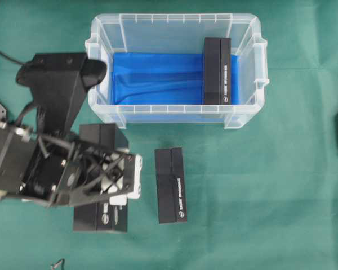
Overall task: Take the box out of the case with the left arm.
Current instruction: 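Carry the box forward and left of the first box on the table, then lower the box onto the table and open the left gripper, then withdraw the left gripper to the left side of the table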
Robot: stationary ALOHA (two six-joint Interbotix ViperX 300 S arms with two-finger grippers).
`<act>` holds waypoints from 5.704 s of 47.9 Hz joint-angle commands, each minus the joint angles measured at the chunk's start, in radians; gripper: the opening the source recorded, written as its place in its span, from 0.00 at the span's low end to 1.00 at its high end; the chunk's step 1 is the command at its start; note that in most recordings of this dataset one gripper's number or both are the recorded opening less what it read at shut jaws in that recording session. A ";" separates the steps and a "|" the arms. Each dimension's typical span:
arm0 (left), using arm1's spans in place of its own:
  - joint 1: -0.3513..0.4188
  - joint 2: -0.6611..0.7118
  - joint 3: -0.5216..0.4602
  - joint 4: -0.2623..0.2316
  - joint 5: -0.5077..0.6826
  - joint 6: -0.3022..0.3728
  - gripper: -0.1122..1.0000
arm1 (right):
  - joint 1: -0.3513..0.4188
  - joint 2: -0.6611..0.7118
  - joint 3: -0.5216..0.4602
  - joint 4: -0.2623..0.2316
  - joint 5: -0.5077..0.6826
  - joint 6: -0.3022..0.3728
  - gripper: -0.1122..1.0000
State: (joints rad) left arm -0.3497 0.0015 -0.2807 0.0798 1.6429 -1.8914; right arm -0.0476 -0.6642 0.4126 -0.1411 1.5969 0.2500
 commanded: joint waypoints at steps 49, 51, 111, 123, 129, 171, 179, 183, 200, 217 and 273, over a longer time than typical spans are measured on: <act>-0.002 0.100 0.523 0.031 -0.618 -0.017 0.67 | -0.002 0.002 -0.012 0.002 0.000 0.003 0.10; -0.002 0.103 0.534 0.031 -0.655 -0.015 0.67 | -0.002 0.000 -0.014 0.002 0.000 0.005 0.10; -0.003 0.044 0.574 -0.006 -0.730 -0.011 0.91 | -0.002 0.002 -0.015 0.011 0.006 0.009 0.10; 0.005 -0.012 0.528 -0.006 -0.649 -0.009 0.91 | -0.002 0.002 -0.017 0.011 0.008 0.009 0.10; 0.014 -0.046 0.485 -0.002 -0.554 -0.008 0.91 | -0.002 0.002 -0.018 0.011 0.008 0.009 0.10; 0.011 -0.167 0.396 0.018 -0.321 0.012 0.91 | -0.002 0.002 -0.011 0.006 0.008 0.006 0.10; -0.003 -0.241 0.476 0.018 -0.319 0.014 0.91 | -0.002 0.002 -0.011 0.008 0.008 0.006 0.10; -0.003 -0.285 0.525 0.018 -0.319 0.014 0.91 | -0.002 0.002 -0.003 0.006 0.006 0.006 0.10; -0.003 -0.508 0.739 0.020 -0.319 0.015 0.91 | -0.002 0.002 0.035 0.002 0.003 0.005 0.10; 0.000 -0.568 0.781 0.020 -0.318 0.037 0.91 | -0.002 0.002 0.063 -0.005 -0.003 0.002 0.10; 0.672 -0.560 0.769 -0.006 -0.318 0.739 0.91 | -0.002 -0.017 0.063 -0.005 -0.009 0.002 0.10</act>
State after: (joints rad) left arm 0.3175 -0.5553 0.5123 0.0782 1.3284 -1.1505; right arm -0.0476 -0.6826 0.4847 -0.1442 1.5938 0.2531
